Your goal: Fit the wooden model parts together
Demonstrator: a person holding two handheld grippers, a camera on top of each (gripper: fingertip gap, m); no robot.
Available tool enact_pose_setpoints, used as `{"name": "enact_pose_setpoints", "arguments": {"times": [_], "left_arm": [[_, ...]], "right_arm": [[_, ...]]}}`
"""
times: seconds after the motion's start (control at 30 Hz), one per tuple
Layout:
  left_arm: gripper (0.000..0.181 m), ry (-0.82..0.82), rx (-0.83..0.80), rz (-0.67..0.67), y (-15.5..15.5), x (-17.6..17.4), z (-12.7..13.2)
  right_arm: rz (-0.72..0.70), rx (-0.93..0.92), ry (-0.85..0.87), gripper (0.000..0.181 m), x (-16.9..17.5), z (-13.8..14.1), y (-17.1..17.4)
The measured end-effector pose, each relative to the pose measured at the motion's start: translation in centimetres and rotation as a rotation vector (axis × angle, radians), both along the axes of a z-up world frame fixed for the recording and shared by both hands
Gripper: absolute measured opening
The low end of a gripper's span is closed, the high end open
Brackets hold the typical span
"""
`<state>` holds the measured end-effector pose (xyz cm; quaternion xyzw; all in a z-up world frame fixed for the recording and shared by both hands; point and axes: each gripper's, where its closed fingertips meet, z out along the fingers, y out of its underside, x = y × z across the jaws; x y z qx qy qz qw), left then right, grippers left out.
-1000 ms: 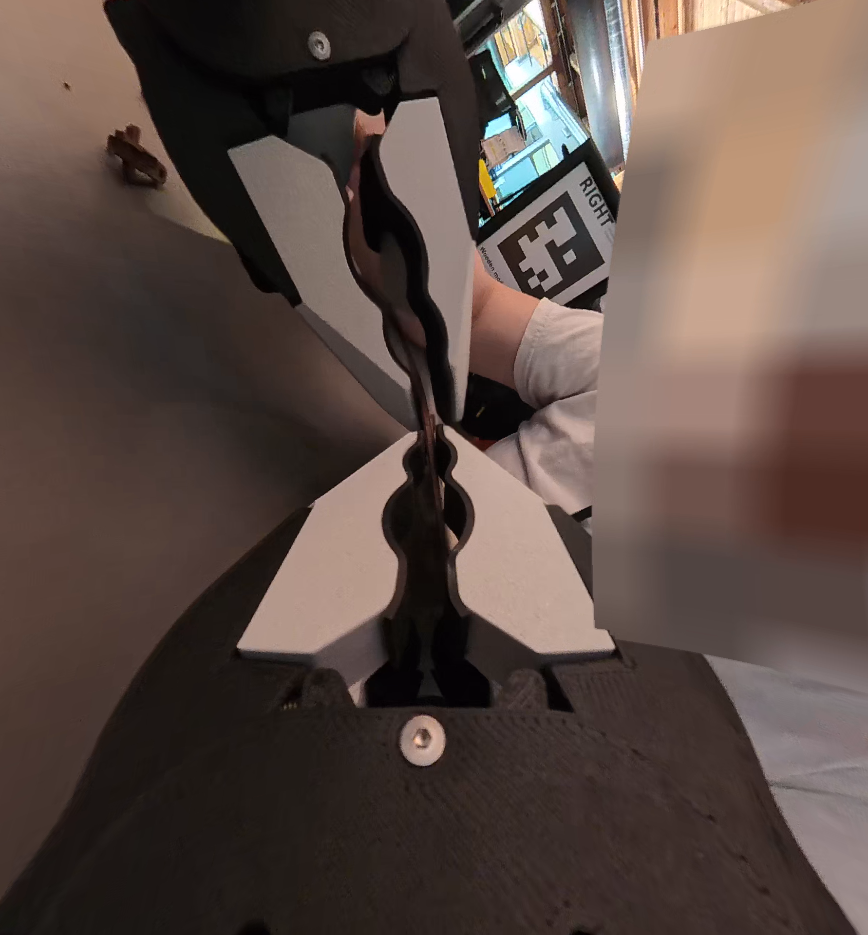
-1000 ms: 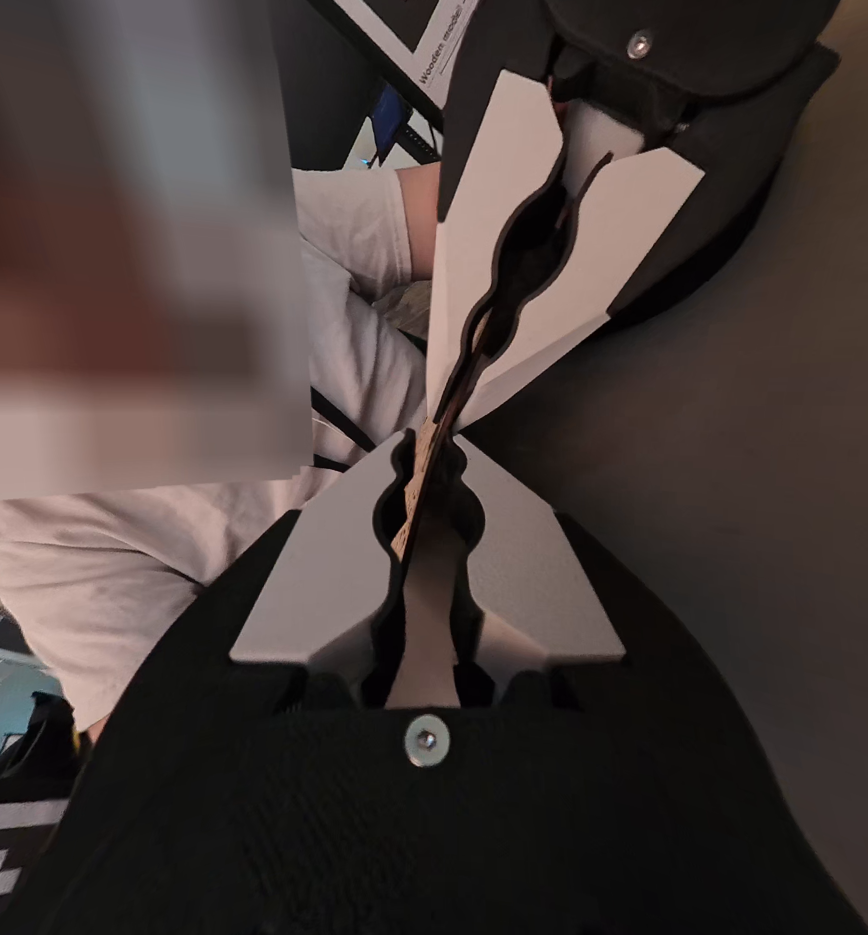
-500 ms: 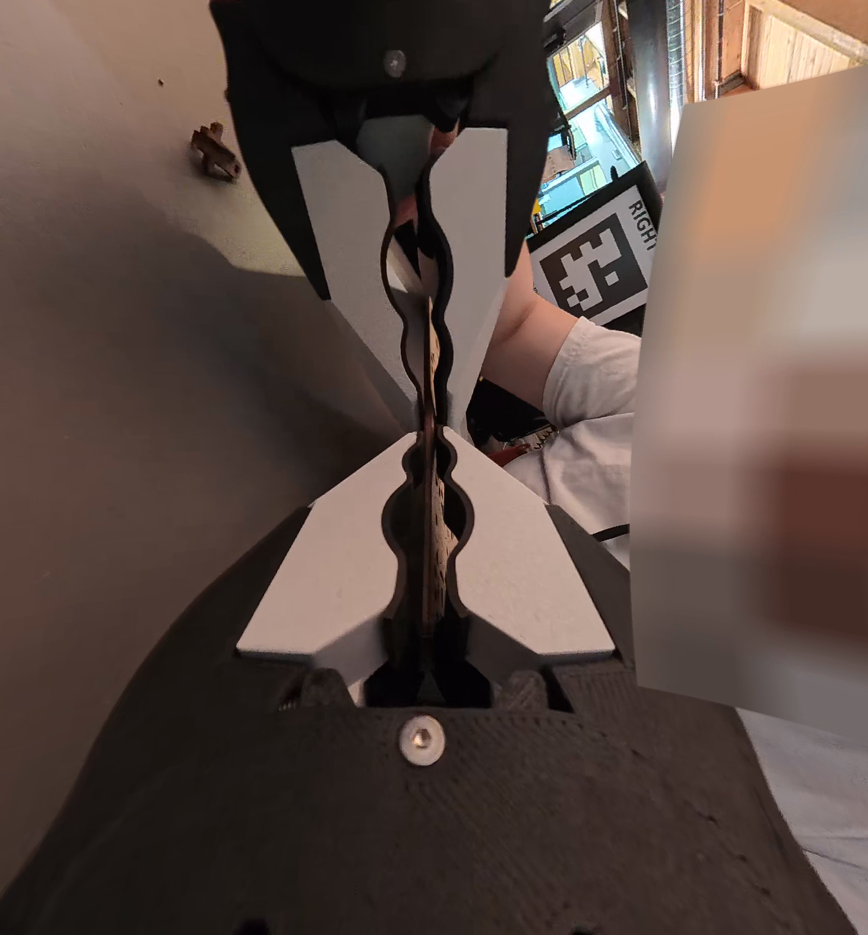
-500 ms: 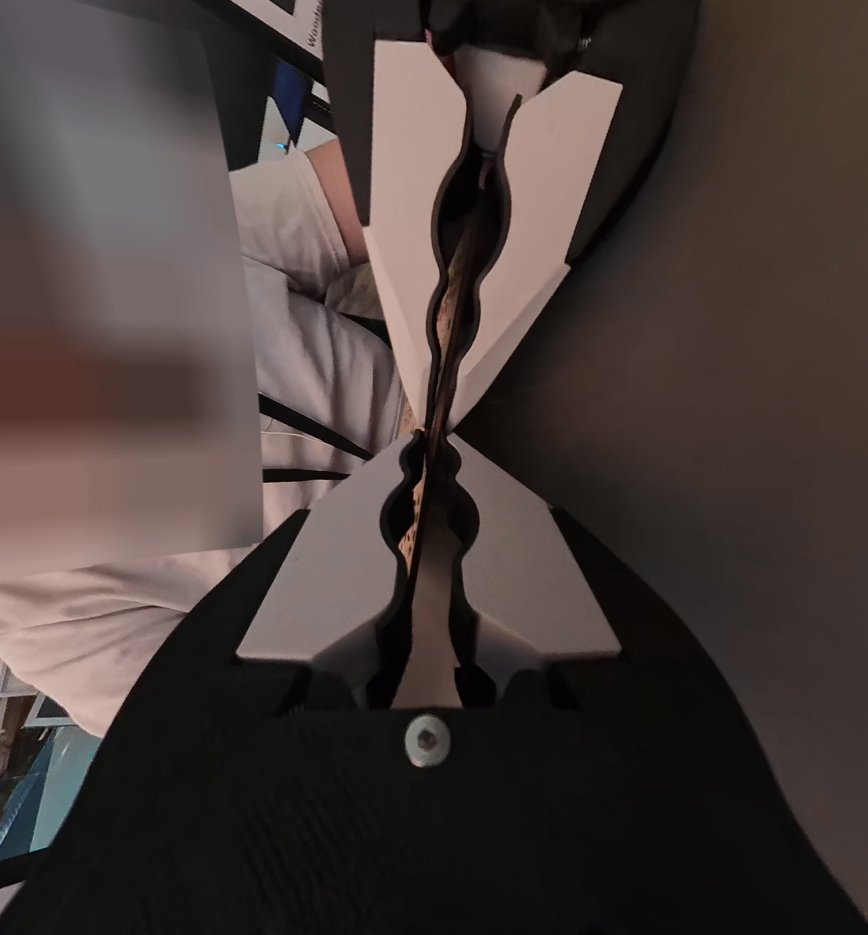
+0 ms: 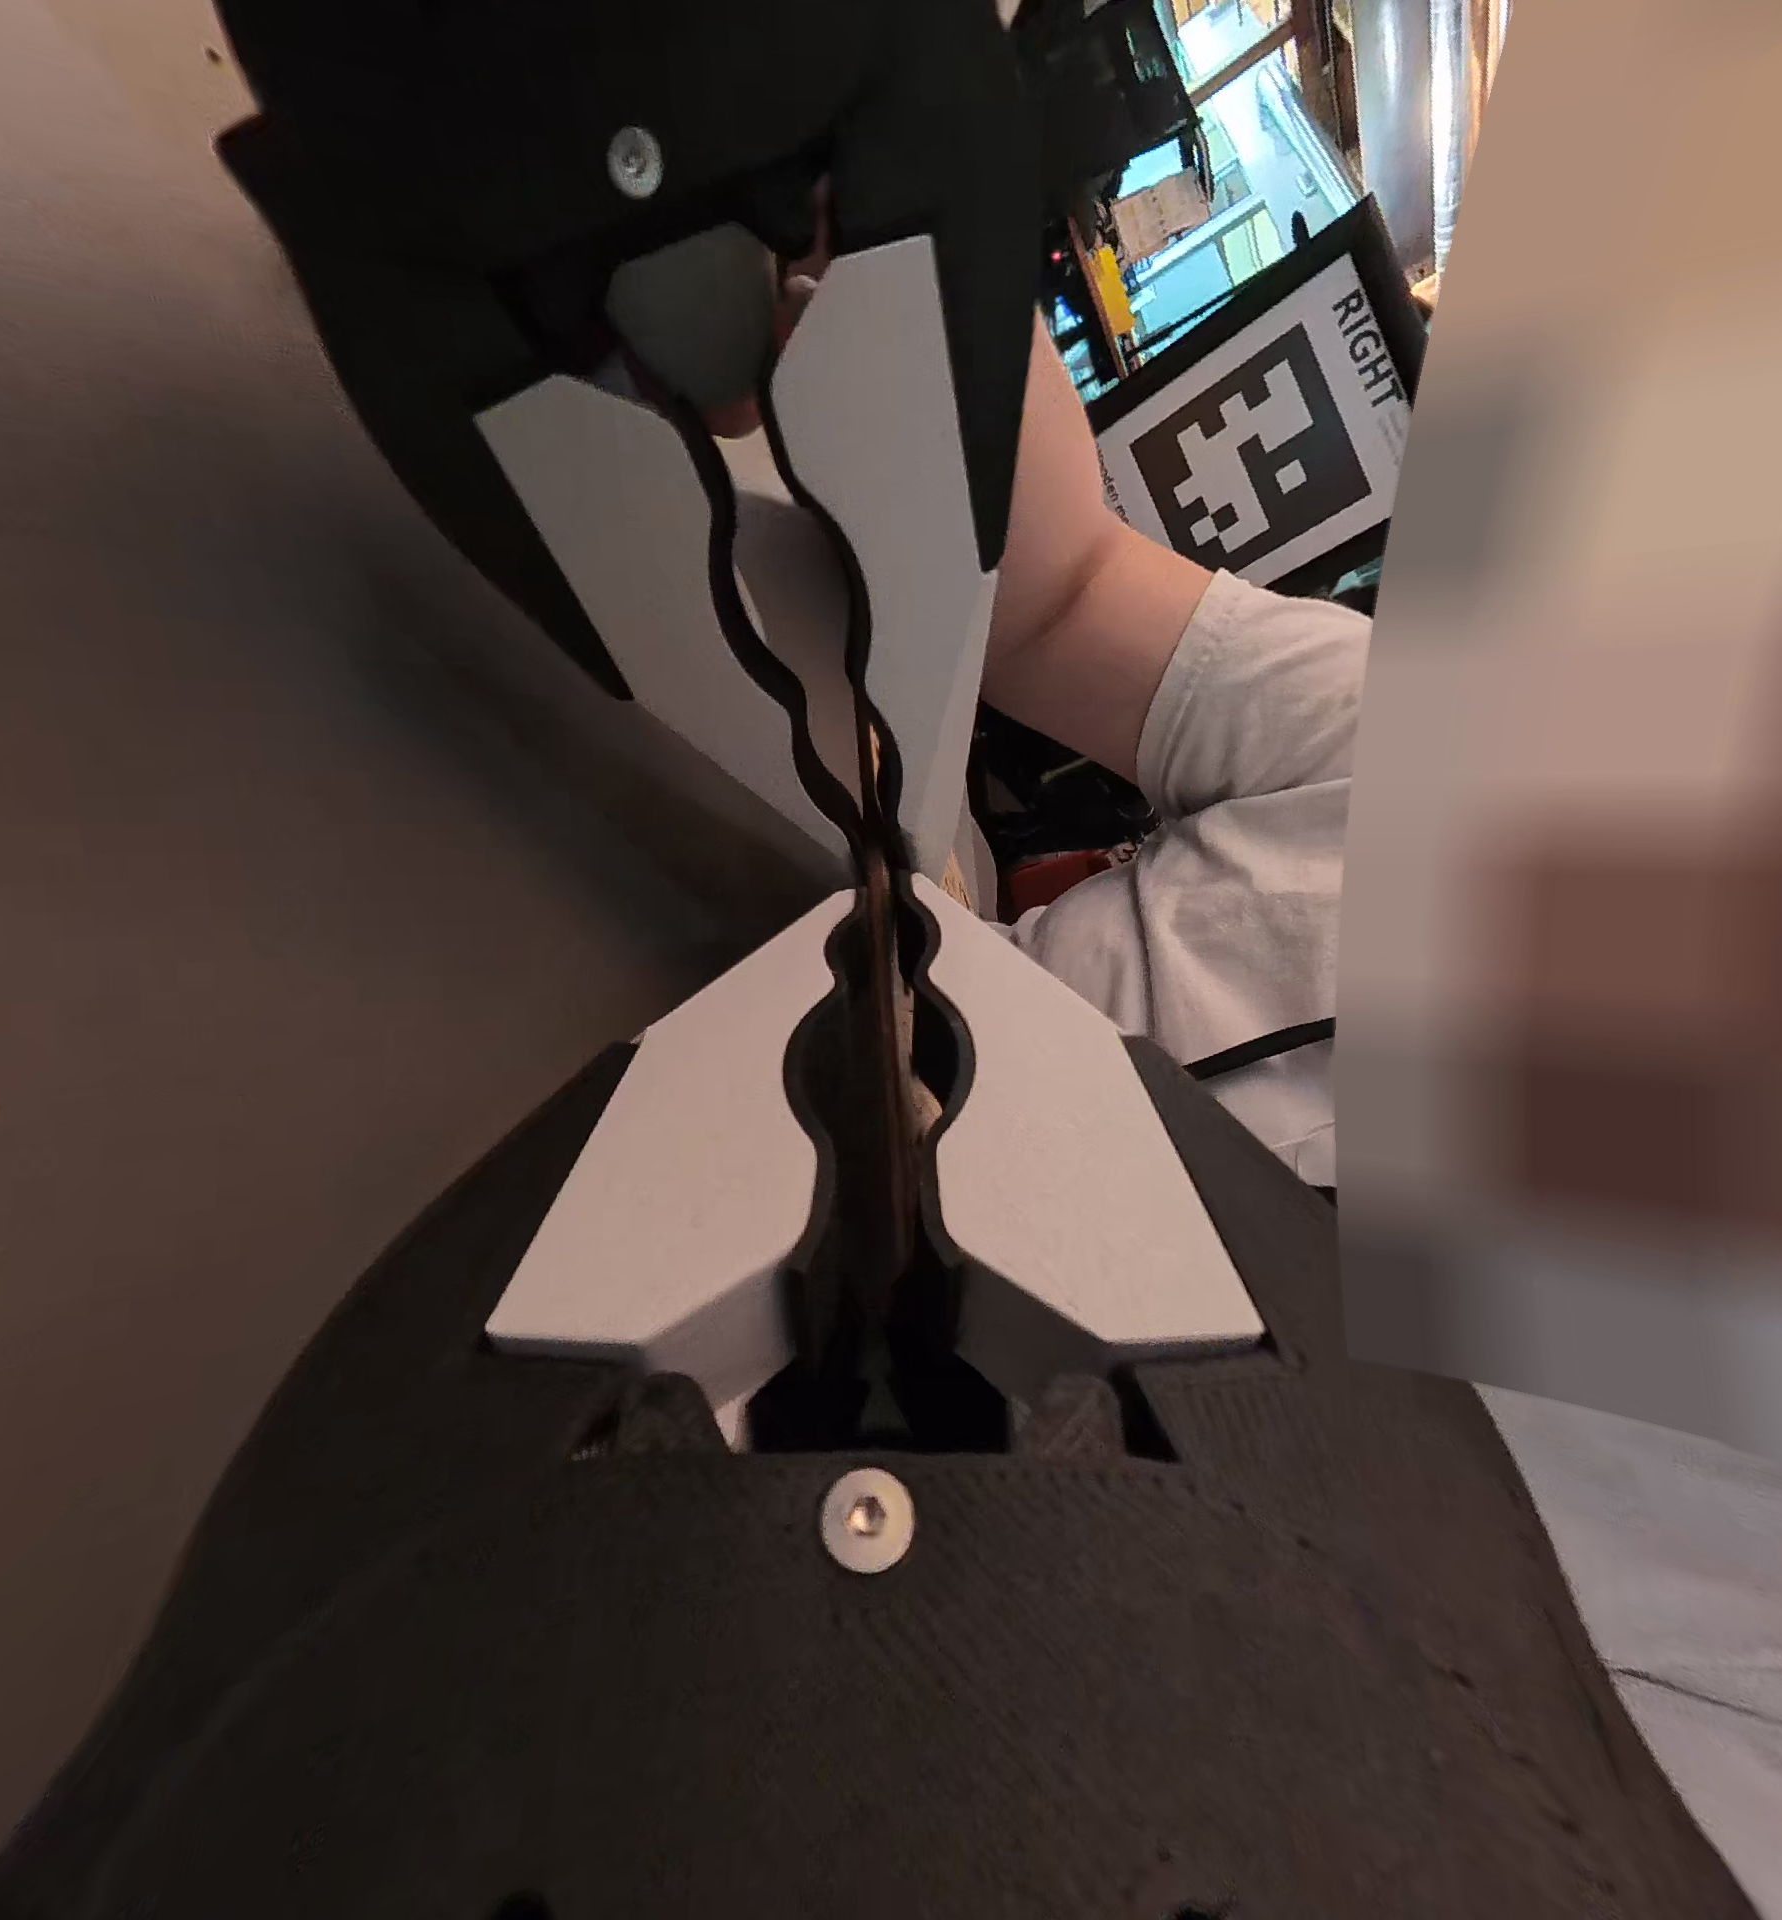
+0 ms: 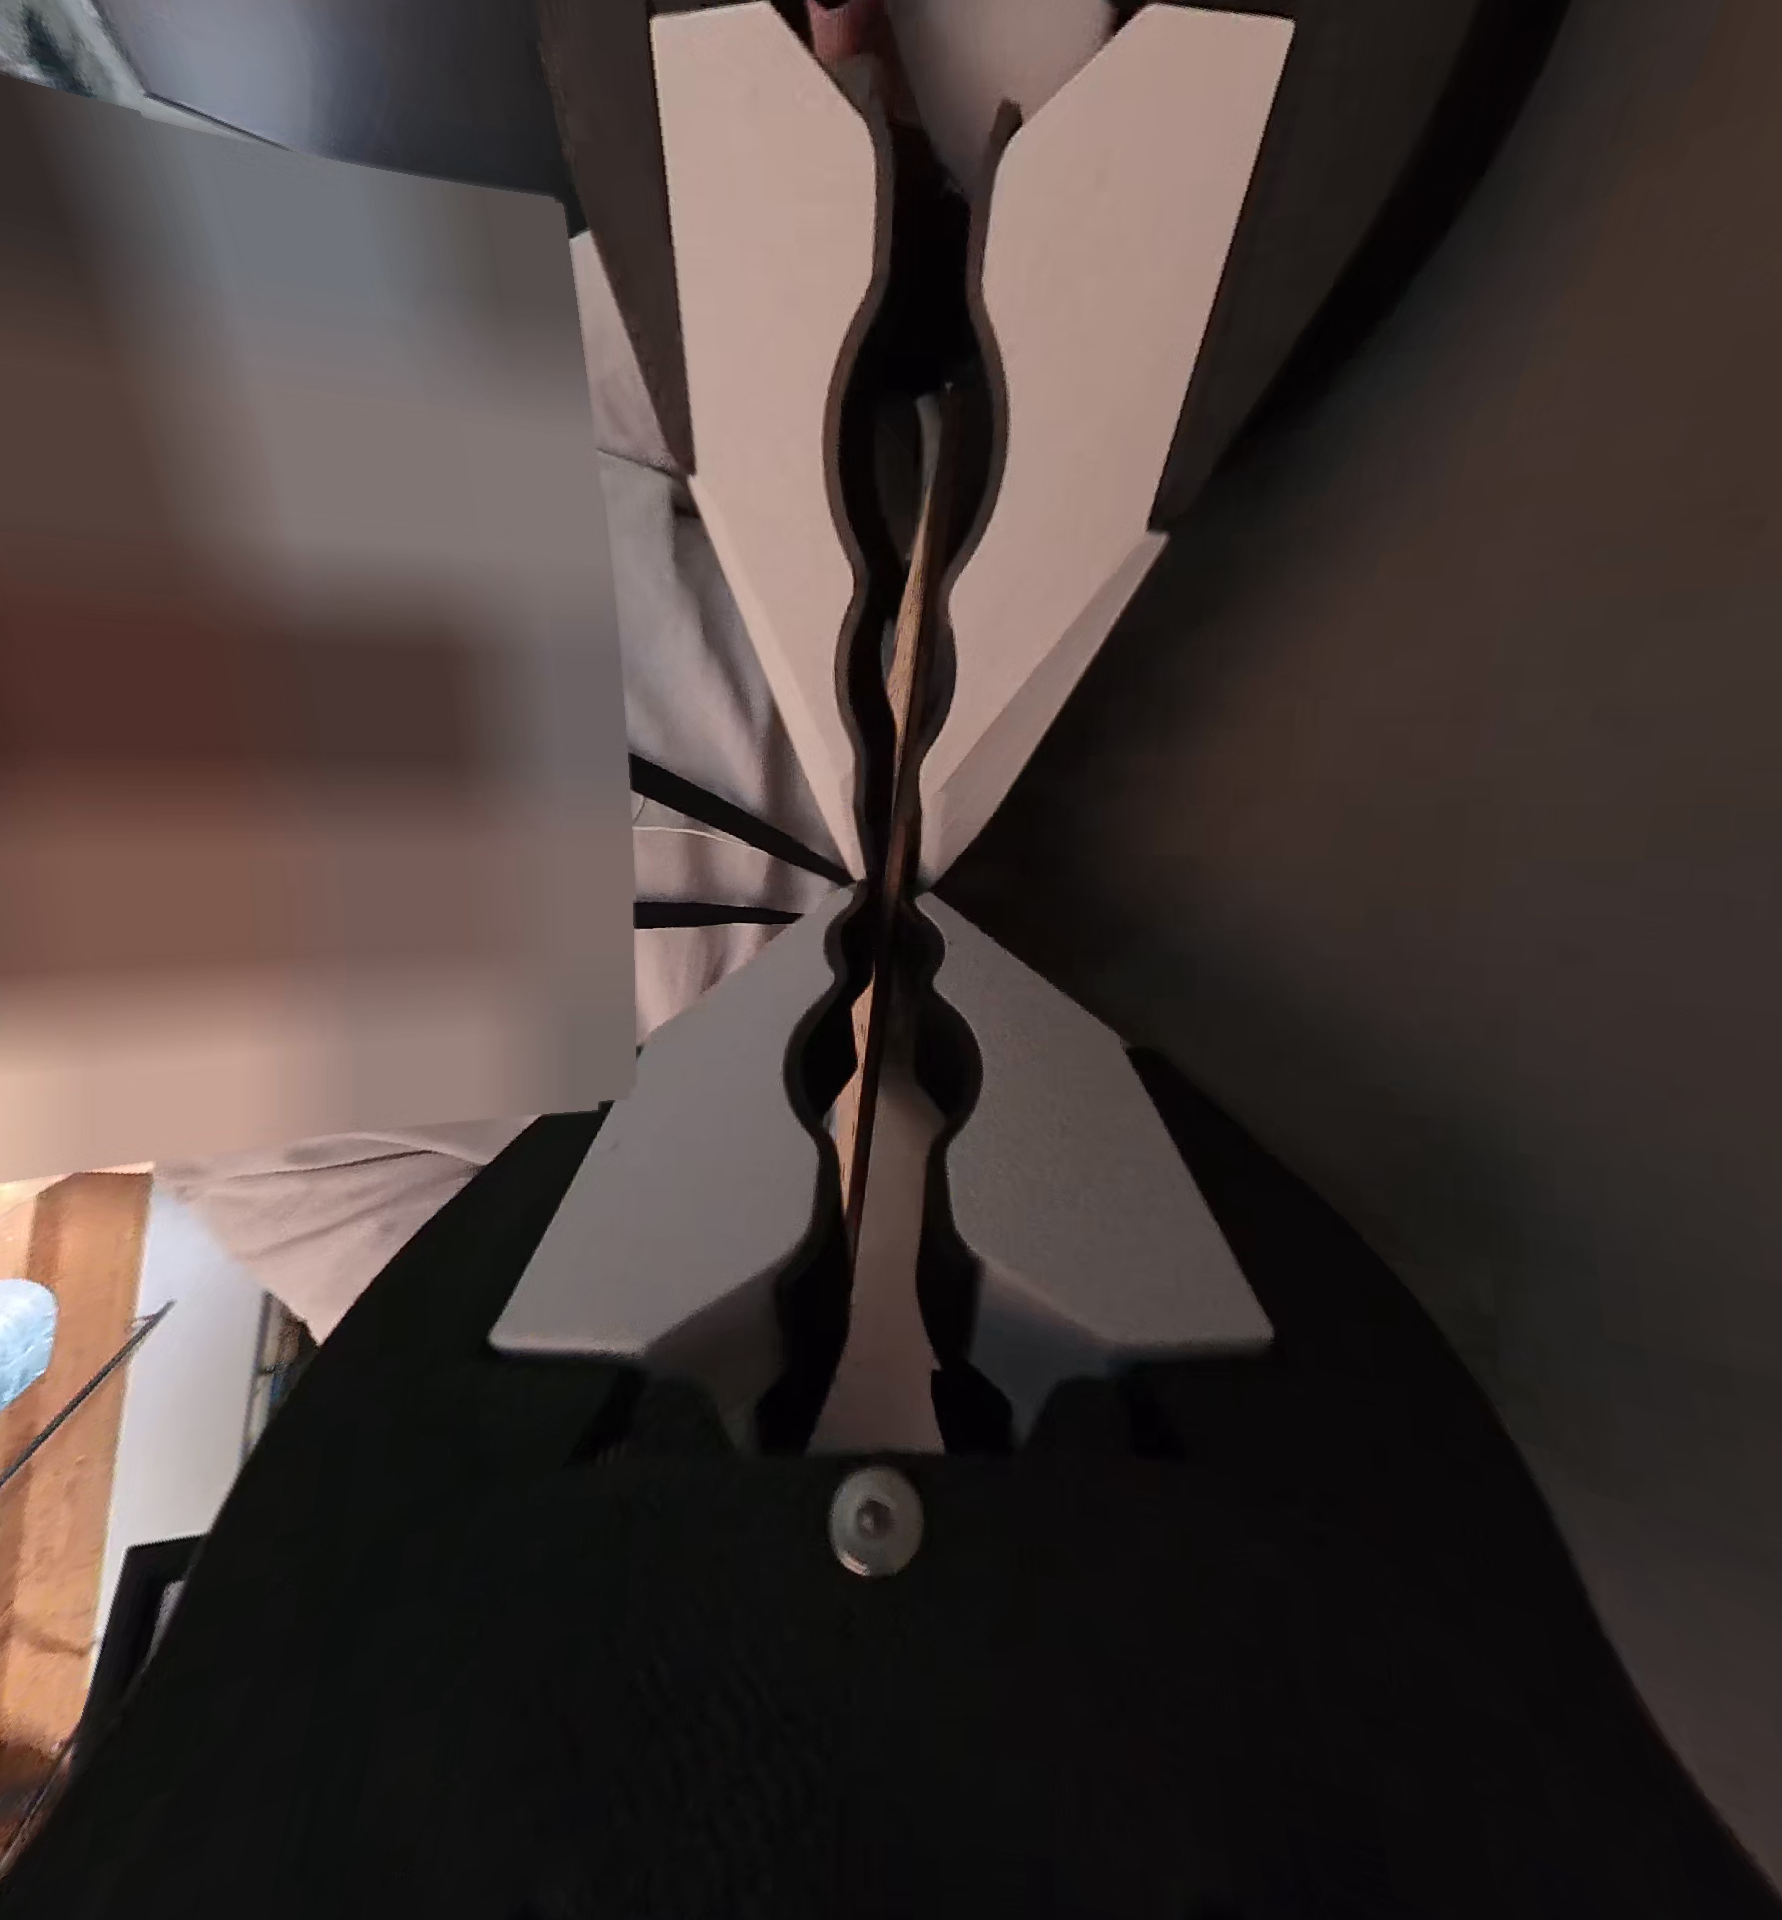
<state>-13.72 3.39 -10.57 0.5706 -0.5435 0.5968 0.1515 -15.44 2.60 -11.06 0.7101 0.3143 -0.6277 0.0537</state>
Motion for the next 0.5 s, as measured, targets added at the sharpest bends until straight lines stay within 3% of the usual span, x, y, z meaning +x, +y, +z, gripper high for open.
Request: {"name": "enact_pose_setpoints", "arguments": {"times": [0.23,0.5], "left_arm": [[0.002,0.001,-0.013,0.033,0.5,0.2,0.0],[0.002,0.013,-0.002,0.086,1.3,0.7,-0.2]], "right_arm": [[-0.035,0.04,-0.018,0.002,0.2,0.0,0.6],[-0.093,0.222,-0.194,0.007,0.9,-0.8,1.4]]}}
